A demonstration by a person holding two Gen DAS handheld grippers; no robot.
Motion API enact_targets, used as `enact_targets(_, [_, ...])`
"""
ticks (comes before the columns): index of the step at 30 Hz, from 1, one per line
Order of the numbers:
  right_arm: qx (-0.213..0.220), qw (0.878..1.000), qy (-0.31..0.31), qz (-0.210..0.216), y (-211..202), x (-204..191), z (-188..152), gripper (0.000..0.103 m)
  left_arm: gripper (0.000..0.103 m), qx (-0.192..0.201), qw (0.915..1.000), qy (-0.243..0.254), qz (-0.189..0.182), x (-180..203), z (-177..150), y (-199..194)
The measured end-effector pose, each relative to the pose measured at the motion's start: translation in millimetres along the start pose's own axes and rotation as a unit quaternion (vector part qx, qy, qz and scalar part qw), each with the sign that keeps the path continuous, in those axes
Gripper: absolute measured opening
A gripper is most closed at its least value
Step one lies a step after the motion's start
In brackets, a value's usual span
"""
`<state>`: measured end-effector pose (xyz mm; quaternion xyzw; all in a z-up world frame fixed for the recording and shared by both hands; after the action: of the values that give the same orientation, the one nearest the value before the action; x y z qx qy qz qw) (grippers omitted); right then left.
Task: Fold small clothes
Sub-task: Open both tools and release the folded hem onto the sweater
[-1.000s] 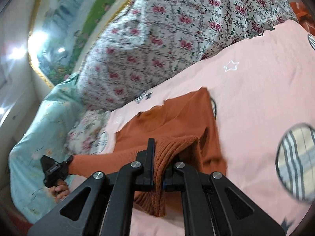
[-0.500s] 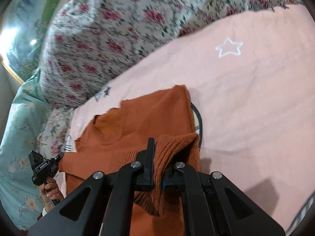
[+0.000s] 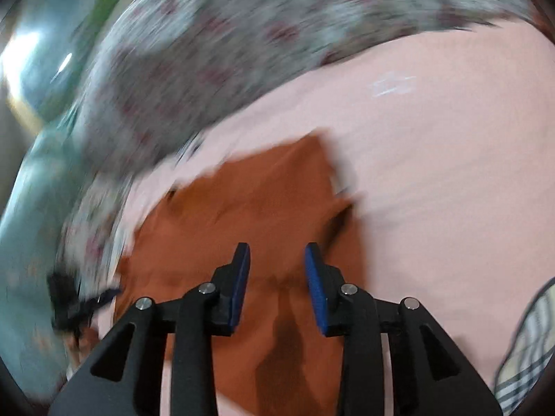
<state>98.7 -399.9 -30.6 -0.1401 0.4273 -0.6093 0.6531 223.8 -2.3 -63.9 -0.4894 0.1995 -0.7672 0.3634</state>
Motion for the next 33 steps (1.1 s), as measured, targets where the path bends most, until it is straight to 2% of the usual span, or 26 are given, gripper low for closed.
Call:
enact_targets(2, [-0.066,0.996,-0.065,0.001,27.6,-27.0,-10.9,0.035,0.032,-0.03,0.9986,0.027,0.034,13.1,-3.4,28.1])
enact_targets(4, [-0.102,0.988,-0.111,-0.028,44.7,-39.0,-14.6,0.035,0.032,-0.03,0.9971,0.045,0.053,18.0,5.1,40.3])
enact_targets(6, [-0.119,0.981,-0.141,-0.054,57.1,-42.3,-9.2,0.033,0.026,-0.033,0.9969,0.037,0.061,13.6,20.1,46.5])
enact_targets(7, [-0.115,0.98,-0.145,-0.072,60.7,-38.4,0.6,0.033,0.019,-0.033,0.9969,0.029,0.065,8.8,29.9,48.1])
enact_targets(9, [-0.101,0.978,-0.143,-0.112,62.7,-27.3,16.7,0.032,0.017,-0.021,0.9968,0.006,0.077,-5.8,53.2,48.0])
enact_targets(11, [-0.069,0.981,-0.109,-0.144,61.2,-7.4,37.7,0.031,0.018,0.003,0.9964,-0.022,0.082,-23.1,78.8,41.5])
enact_targets(12, [-0.045,0.982,-0.076,-0.165,56.3,6.6,48.7,0.031,0.019,0.024,0.9941,-0.035,0.099,-32.0,90.5,34.2])
enact_targets(13, [-0.018,0.982,-0.039,-0.182,48.0,21.5,57.6,0.032,0.031,0.045,0.9905,-0.048,0.12,-39.8,101.6,27.2])
enact_targets(14, [0.001,0.984,-0.005,-0.178,38.8,33.3,61.7,0.032,0.036,0.068,0.986,-0.059,0.14,-47.5,109.9,17.8])
enact_targets(15, [0.011,0.985,0.014,-0.169,33.7,38.6,62.8,0.032,0.036,0.087,0.9828,-0.07,0.147,-54.4,115.0,6.8])
enact_targets(17, [0.032,0.986,0.046,-0.157,20.1,43.8,60.5,0.033,0.036,0.107,0.9802,-0.095,0.137,-66.1,115.7,-12.4])
enact_targets(21, [0.024,0.99,0.032,-0.132,11.0,20.8,31.2,0.033,0.036,0.113,0.9808,-0.106,0.118,-67.6,82.1,-35.1])
enact_targets(28, [0.002,0.996,0.024,-0.088,5.1,-19.4,-32.0,0.033,0.04,0.091,0.9875,-0.116,0.056,-34.3,-25.1,-51.0])
enact_targets(33, [0.007,0.997,0.033,-0.063,-1.1,-41.5,-68.3,0.035,0.044,0.077,0.9887,-0.124,0.036,-15.8,-98.0,-64.2])
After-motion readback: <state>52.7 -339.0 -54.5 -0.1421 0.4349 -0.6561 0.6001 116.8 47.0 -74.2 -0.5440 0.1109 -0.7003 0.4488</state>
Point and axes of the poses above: each gripper's, at about its wrist camera, not at the fingertips, and y roughly the way its jaws point, x to its right, z to its top, the point moved 1 cm from there along y, roughly the way its jaws point, and after that the axes turned 7 degrees about -y, right-handed, at the moved point
